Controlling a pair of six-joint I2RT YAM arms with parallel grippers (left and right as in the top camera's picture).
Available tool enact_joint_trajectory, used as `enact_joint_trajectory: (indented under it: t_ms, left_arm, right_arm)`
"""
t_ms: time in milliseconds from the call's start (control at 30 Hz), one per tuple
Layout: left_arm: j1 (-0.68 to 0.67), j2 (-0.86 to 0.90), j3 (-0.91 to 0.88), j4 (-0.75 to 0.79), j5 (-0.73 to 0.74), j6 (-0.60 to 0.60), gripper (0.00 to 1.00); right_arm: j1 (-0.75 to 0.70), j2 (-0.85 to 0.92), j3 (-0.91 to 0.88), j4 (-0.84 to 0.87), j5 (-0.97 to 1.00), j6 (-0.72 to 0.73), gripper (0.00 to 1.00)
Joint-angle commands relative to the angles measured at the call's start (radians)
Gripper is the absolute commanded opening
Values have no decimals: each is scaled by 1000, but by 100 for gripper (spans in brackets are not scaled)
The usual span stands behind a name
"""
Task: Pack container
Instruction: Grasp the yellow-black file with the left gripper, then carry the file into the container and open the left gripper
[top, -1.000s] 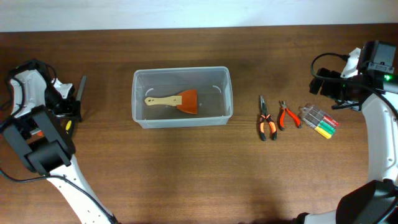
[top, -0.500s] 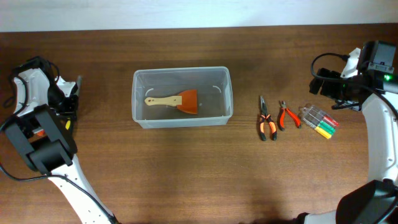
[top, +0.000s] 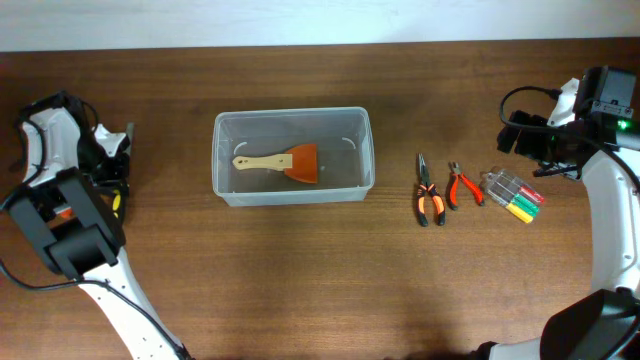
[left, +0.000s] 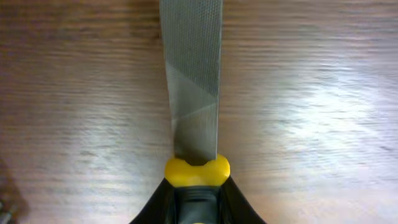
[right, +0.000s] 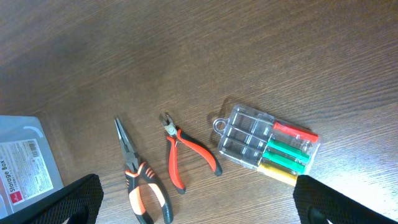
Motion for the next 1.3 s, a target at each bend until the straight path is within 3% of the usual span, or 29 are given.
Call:
enact_joint_trajectory:
  t_ms: [0, 267, 600, 733, 867, 1067, 1267]
  left_arm:
    - [-45, -48, 103, -45, 31, -2, 2]
    - [-231, -226, 371, -132, 31, 23, 2]
    - [-584, -377, 438, -125, 31, 336, 2]
    - [-708, -362, 372, -132, 31, 555, 2]
    - [-747, -337, 246, -126, 26, 769, 2]
    - [-747, -267, 77, 1, -77, 803, 2]
    - [-735, -208, 56, 129, -120, 804, 2]
  right_arm:
    - [-5, 5, 23, -2, -9, 4, 99]
    - [-5, 5, 23, -5, -9, 4, 99]
    - [-5, 5, 23, -10, -9, 4, 99]
    - [-5, 5, 23, -11, -9, 4, 98]
    - [-5, 5, 23, -10, -9, 4, 99]
    - [-5, 5, 23, -10, -9, 4, 99]
    - [-5, 5, 23, -11, -9, 4, 99]
